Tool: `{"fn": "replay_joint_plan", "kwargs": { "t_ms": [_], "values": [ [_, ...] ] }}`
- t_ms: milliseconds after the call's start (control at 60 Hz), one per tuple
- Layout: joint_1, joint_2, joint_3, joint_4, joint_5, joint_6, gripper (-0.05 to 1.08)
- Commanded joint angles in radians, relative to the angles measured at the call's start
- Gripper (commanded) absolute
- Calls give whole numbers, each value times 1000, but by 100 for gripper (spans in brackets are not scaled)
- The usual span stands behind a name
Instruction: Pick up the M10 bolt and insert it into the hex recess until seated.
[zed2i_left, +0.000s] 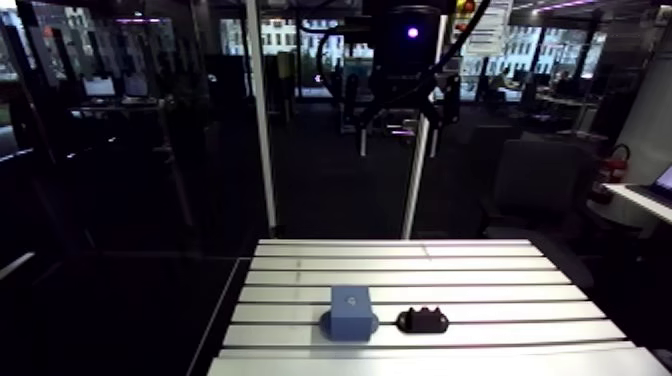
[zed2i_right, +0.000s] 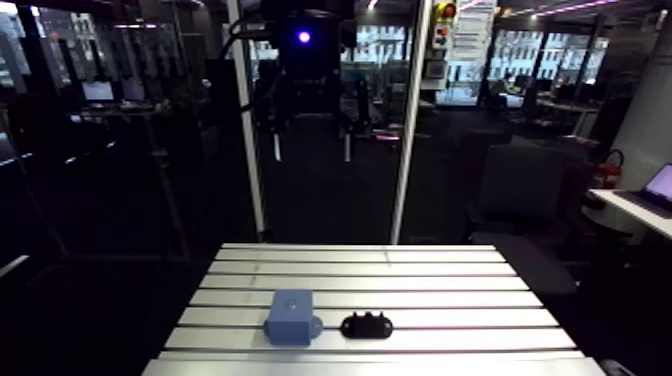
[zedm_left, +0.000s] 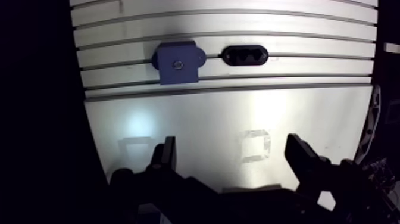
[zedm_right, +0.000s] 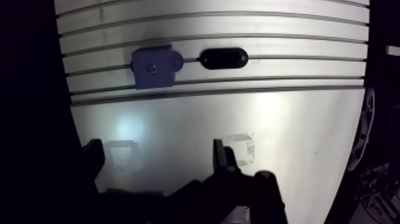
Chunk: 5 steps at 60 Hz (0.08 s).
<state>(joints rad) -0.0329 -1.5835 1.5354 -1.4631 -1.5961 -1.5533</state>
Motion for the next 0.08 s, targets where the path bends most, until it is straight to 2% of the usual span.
{"fn": "replay_joint_plan", "kwargs": {
  "t_ms": [17, 83],
  "values": [
    [1, 3, 5, -3, -2, 0, 2],
    [1, 1, 10, -3, -3, -1, 2]
  ]
}}
